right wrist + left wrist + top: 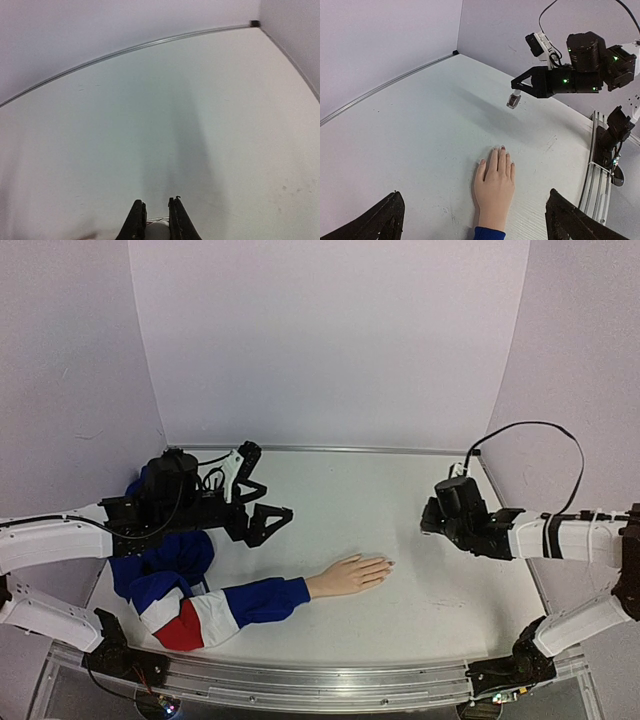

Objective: Paint the nails

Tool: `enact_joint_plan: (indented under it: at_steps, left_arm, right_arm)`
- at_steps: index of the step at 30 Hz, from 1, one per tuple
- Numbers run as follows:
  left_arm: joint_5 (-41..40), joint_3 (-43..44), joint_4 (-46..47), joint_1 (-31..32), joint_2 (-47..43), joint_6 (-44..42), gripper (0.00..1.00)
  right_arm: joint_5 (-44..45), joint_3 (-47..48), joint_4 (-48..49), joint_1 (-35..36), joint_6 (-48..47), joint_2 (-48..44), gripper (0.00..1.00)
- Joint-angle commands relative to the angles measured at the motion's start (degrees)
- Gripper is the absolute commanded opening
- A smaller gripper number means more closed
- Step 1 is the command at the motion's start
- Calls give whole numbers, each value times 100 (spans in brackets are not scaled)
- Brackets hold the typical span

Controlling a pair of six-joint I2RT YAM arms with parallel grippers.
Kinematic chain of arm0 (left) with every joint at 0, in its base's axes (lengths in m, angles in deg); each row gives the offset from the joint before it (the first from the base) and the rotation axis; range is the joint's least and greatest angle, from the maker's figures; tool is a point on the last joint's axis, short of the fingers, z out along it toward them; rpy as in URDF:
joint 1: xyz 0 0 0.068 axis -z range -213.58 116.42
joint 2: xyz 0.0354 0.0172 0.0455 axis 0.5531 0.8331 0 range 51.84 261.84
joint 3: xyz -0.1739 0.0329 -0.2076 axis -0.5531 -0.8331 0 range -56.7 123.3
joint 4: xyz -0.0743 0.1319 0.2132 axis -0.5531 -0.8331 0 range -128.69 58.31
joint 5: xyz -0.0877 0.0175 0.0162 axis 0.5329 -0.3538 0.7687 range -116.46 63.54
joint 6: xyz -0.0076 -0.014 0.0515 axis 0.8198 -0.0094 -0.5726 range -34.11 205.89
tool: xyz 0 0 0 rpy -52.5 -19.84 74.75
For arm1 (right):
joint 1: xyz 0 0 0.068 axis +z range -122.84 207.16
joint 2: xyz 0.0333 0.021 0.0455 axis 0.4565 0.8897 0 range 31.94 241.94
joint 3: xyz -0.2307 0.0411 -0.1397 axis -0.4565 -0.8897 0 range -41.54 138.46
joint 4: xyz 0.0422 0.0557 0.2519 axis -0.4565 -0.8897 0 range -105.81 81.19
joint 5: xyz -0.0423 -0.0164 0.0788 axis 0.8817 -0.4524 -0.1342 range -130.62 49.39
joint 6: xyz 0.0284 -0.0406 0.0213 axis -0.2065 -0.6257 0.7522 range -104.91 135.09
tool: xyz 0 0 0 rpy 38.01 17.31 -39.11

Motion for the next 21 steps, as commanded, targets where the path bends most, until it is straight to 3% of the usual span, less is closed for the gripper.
enact_joint_plan:
  at_steps: [1,5,17,21]
  left_arm:
    - [134,215,39,-3,-9,-64,99]
    - [-8,227,-8,-3,-30,-50,99]
    - [-180,243,-119,-3,-121,-21,99]
    - [-197,261,-164,-3,-139,-32,100]
  right_arm:
    - [878,-576,-330,-737,745,-376,0]
    - [1119,-1069,-394,-1165,1345,-447,0]
    - [1562,-1420,-685,-1280,2279,122,0]
    - [1536,-1440,-702,-1281,2286,105,13]
